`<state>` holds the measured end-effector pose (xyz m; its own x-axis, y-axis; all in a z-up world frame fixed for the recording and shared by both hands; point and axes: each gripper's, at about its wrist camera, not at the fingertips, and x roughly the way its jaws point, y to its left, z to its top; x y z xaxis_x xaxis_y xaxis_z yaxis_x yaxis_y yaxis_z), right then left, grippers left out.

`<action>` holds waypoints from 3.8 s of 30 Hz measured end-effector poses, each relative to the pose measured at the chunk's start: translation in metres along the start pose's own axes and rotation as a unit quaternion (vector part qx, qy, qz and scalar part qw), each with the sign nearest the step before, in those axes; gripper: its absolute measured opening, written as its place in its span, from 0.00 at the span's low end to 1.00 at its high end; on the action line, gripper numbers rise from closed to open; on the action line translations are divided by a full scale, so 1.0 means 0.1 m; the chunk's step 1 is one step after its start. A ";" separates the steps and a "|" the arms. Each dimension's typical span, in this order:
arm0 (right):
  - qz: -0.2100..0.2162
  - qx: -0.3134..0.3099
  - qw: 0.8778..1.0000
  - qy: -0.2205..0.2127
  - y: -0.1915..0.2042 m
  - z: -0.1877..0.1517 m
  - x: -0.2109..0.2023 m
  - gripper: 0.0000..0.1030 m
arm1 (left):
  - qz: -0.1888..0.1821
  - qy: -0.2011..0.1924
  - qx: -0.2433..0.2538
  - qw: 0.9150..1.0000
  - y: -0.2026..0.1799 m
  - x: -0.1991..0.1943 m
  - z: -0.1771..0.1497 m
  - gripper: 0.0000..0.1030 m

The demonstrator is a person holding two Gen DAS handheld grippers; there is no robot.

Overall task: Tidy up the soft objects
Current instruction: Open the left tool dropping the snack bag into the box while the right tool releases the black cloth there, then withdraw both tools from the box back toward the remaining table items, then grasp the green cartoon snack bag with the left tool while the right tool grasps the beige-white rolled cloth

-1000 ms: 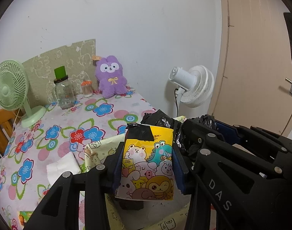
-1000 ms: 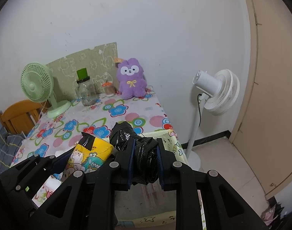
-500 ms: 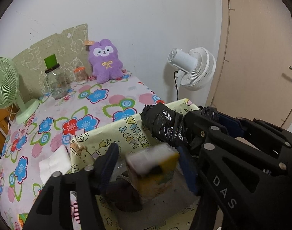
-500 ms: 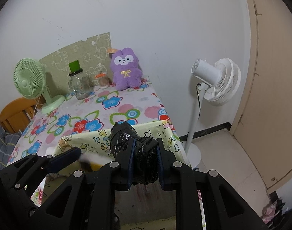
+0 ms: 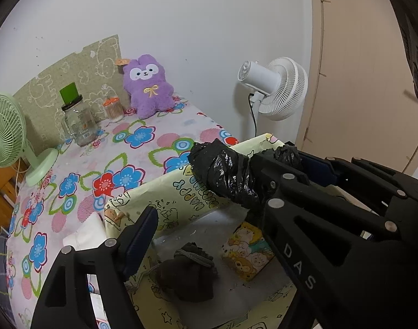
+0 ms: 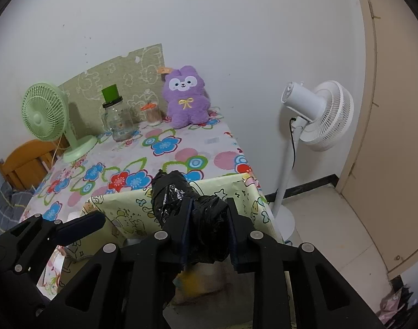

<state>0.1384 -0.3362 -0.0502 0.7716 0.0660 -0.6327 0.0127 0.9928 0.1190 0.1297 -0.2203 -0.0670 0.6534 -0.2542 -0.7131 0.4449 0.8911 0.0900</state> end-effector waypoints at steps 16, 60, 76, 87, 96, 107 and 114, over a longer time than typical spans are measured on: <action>0.003 0.001 1.000 -0.011 0.02 -0.01 -0.18 0.79 | 0.009 -0.015 -0.005 1.000 0.02 -0.10 -0.01 0.90; 0.009 -0.053 0.995 -0.079 0.90 -0.11 -1.02 1.00 | 0.031 -0.105 -0.047 0.993 0.58 -1.06 -0.41 0.99; 0.043 -0.066 0.993 -0.084 1.33 -0.19 -1.10 1.00 | 0.062 -0.125 -0.075 0.987 0.92 -1.30 -0.64 0.99; 0.063 -0.069 0.994 -0.064 1.58 -0.32 -0.97 1.00 | 0.078 -0.113 -0.091 0.986 1.12 -1.27 -0.83 0.99; 0.079 -0.071 0.993 -0.050 1.71 -0.44 -0.82 1.00 | 0.093 -0.103 -0.104 0.985 1.26 -1.22 -0.99 0.99; 0.085 -0.084 0.992 -0.032 1.92 -0.58 -0.63 1.00 | 0.116 -0.076 -0.123 0.983 1.47 -1.10 -1.19 0.99; 0.086 -0.093 0.992 -0.020 2.06 -0.67 -0.51 1.00 | 0.118 -0.064 -0.132 0.982 1.60 -1.04 -1.32 0.99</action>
<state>0.0585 -0.1287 -0.0447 0.7766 0.2352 -0.5845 -0.2353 0.9688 0.0773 0.0518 -0.0016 -0.0699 0.7981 -0.0589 -0.5996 0.1083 0.9930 0.0466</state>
